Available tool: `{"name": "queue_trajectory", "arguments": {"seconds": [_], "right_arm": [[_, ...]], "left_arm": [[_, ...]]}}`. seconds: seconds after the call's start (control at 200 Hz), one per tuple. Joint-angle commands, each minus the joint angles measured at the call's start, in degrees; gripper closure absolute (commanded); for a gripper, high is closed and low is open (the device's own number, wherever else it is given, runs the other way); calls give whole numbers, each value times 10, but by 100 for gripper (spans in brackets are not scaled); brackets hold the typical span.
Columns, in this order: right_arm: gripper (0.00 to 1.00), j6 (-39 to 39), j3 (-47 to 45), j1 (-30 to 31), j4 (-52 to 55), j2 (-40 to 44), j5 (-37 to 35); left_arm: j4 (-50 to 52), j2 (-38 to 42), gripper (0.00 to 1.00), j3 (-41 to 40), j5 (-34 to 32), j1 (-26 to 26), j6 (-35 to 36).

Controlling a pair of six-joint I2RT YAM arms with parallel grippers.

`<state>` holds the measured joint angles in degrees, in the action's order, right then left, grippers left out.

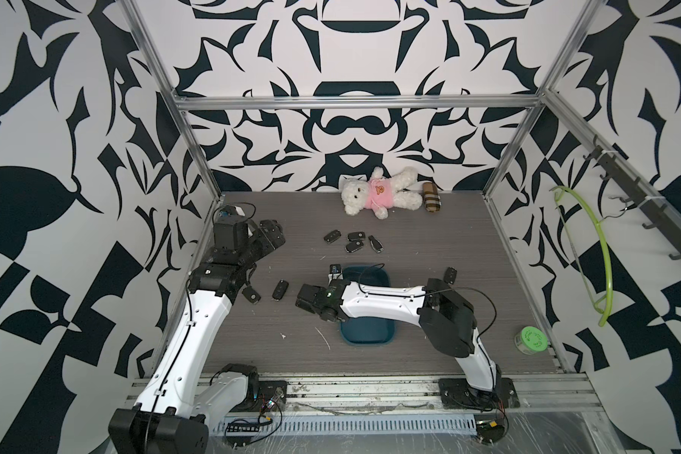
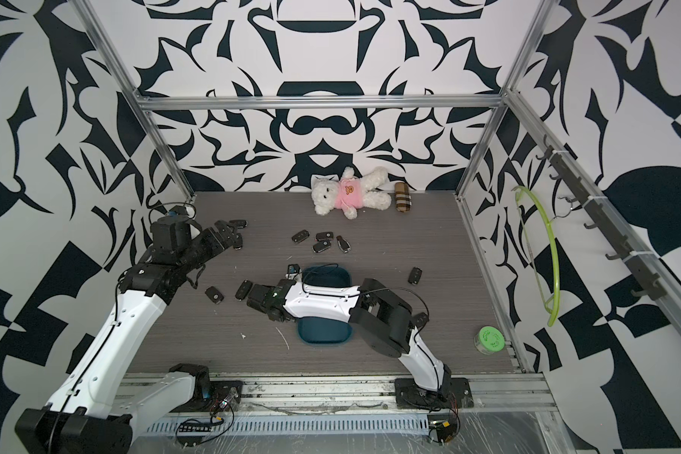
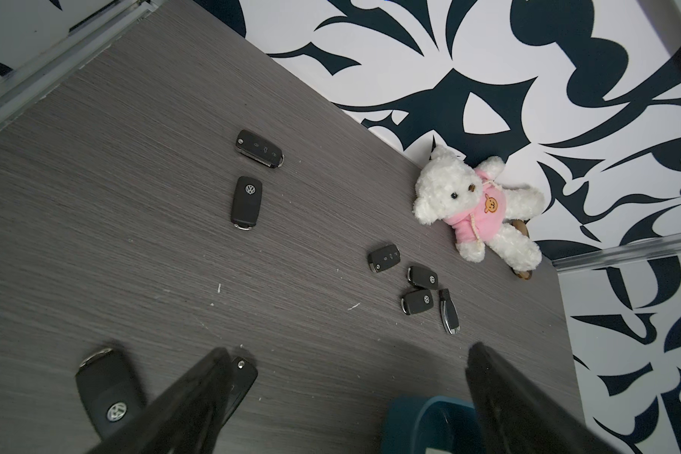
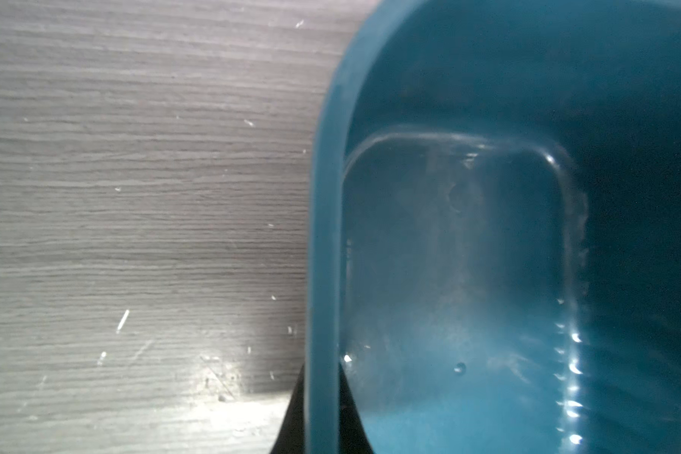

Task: Place the car key into the storage box
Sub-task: Place the storage box at the center of the board, then pick up the car key from the center of the board.

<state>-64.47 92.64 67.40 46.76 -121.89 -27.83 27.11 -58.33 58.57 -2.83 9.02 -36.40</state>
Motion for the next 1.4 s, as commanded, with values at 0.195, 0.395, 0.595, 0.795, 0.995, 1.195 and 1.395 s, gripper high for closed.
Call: {"name": "queue_trajectory", "arguments": {"seconds": [0.195, 0.395, 0.595, 0.795, 0.995, 1.195, 1.395], "right_arm": [[50, 13, 9, 3, -16, 27, 2], [29, 55, 1, 1, -26, 78, -11], [0, 117, -4, -27, -17, 128, -9], [0, 164, -52, -112, -18, 202, 23], [0, 193, -142, -233, -43, 304, 61], [1, 250, -209, -353, -47, 363, 69], [14, 287, -259, -473, -60, 357, 161]], "left_arm": [[33, 27, 1, -20, 0, 2, -1], [48, 16, 1, -9, 17, 2, 5], [57, -11, 1, 0, 18, 22, -2], [58, -54, 1, -1, 4, 80, -12], [51, -113, 1, 27, -24, 131, -37], [34, -179, 1, 58, -60, 197, -30], [15, -221, 1, 85, -51, 238, -15]]}}
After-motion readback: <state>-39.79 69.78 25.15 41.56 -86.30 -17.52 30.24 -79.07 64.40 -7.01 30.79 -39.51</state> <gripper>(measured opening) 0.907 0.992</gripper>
